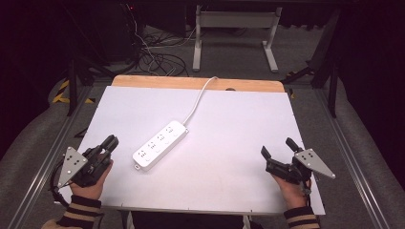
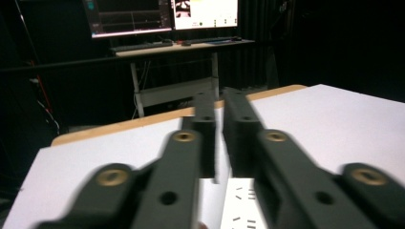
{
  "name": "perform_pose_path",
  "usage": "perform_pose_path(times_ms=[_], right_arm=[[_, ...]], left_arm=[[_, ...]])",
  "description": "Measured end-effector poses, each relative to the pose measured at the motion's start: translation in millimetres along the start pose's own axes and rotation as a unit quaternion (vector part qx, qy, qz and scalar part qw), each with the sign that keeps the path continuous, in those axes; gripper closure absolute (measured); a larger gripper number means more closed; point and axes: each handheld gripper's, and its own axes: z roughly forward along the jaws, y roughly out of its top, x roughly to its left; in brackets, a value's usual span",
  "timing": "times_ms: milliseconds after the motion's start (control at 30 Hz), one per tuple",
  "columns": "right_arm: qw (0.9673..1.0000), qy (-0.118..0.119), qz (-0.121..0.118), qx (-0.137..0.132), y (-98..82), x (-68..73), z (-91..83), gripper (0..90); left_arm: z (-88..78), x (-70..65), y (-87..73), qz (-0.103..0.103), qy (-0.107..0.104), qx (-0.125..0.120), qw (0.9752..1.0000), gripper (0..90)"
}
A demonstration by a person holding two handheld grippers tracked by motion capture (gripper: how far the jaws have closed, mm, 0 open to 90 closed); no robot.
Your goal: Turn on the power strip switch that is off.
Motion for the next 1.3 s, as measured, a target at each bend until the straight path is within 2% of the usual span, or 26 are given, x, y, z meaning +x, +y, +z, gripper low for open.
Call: perform_pose_path(times_ms=[33,367,400,600,733,833,933,967,1000,1067,1133,1167,1200,1233,1267,1300], right_arm=[[1.0,0.0,0.001,0.0,0.1,-0.3,-0.3,6.6],[1.0,-0.002,-0.002,0.001,0.0,-0.1,-2.0,6.6],[1.0,-0.001,-0.001,0.001,0.0,0.3,-2.7,6.6],[0.9999,-0.007,0.001,0.008,-0.6,0.0,-2.0,6.8],[0.9999,-0.004,-0.01,0.006,-0.3,2.1,0.5,8.7],[1.0,-0.004,-0.007,0.005,0.1,0.5,-0.5,8.7],[1.0,-0.005,0.001,0.005,0.3,-2.4,1.1,8.7],[1.0,-0.007,0.0,0.006,0.3,-2.6,2.0,8.7],[1.0,-0.006,0.0,0.006,0.6,-2.6,2.4,8.7],[1.0,-0.005,-0.003,0.003,1.7,-2.0,1.8,8.6],[1.0,-0.007,-0.004,-0.001,2.8,-1.4,0.3,8.6],[1.0,-0.007,-0.002,0.0,3.1,-1.3,-0.2,8.6],[1.0,-0.007,-0.001,0.001,3.1,-1.4,-0.1,8.5],[1.0,-0.007,-0.003,0.0,3.0,-2.1,0.3,8.2],[1.0,-0.007,-0.003,0.001,3.0,-2.3,0.6,8.2],[1.0,-0.008,-0.002,0.002,2.9,-2.2,0.9,8.2]], left_arm=[[0.0,-0.5,0.4,0.002,0.002,-0.001,1.0,89.8],[8.1,2.5,6.3,0.009,0.02,0.016,0.9996,90.0],[12.5,4.0,8.1,0.009,0.018,0.03,0.9994,90.0],[21.7,3.7,21.0,0.038,0.01,0.051,0.9979,90.0],[26.0,8.1,27.1,0.031,0.004,0.068,0.9972,90.0],[30.2,10.1,33.1,0.03,-0.006,0.076,0.9967,90.0],[34.7,10.2,38.5,0.039,-0.016,0.086,0.9954,90.0],[39.8,9.2,43.8,0.037,-0.028,0.094,0.9945,90.0],[39.8,9.2,43.8,0.037,-0.028,0.094,0.9945,90.0],[49.7,6.3,51.7,0.053,-0.037,0.11,0.9918,90.0],[53.3,4.0,53.8,0.055,-0.041,0.112,0.9913,90.0],[61.4,-1.0,57.4,0.066,-0.049,0.123,0.989,90.0],[65.9,-4.0,58.5,0.068,-0.054,0.129,0.9879,90.0],[65.9,-4.0,58.5,0.068,-0.054,0.129,0.9879,90.0],[75.9,-9.1,60.1,0.075,-0.06,0.145,0.9847,90.0],[80.9,-12.1,60.1,0.076,-0.064,0.154,0.983,90.0]])
